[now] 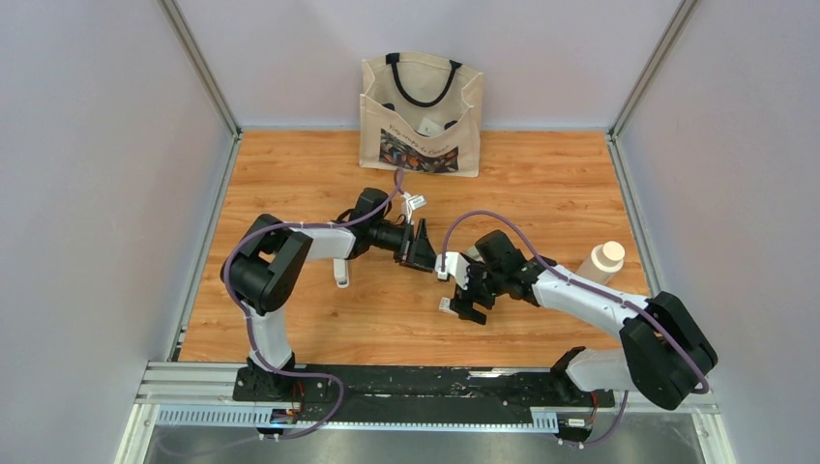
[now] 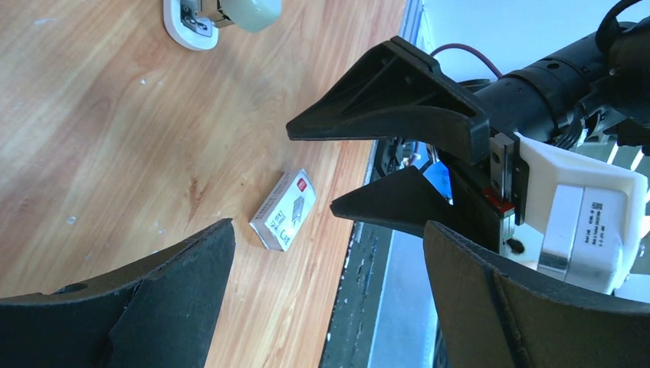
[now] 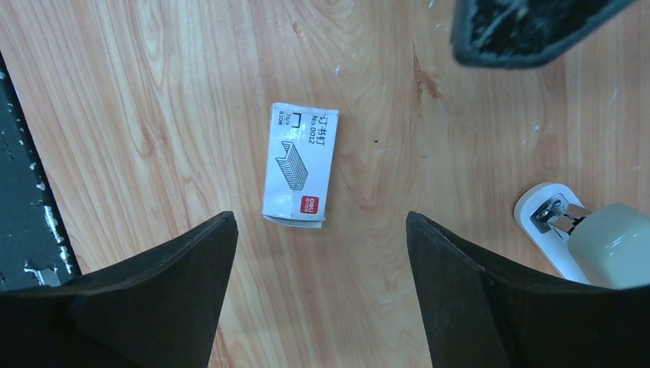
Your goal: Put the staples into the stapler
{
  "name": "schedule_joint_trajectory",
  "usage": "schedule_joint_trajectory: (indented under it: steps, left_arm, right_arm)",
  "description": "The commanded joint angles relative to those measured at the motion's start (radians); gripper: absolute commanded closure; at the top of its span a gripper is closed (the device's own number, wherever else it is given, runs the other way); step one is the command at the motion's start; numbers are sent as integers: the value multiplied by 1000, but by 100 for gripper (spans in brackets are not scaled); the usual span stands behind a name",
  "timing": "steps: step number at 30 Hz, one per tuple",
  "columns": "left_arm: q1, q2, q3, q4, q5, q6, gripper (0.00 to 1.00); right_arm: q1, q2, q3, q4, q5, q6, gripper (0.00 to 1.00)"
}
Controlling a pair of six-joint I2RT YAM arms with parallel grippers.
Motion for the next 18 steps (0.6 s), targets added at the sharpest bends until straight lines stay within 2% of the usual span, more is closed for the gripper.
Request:
schedule_joint_trajectory:
  steps: [1,18]
  left_arm:
    - [-20,25,-11,82,48,-53,0]
    - [-26,62,1,2,112,-4,1]
  right_arm:
    - [4,4,8,25,-4,-12,16]
    - [8,42,25,65,64,18,16]
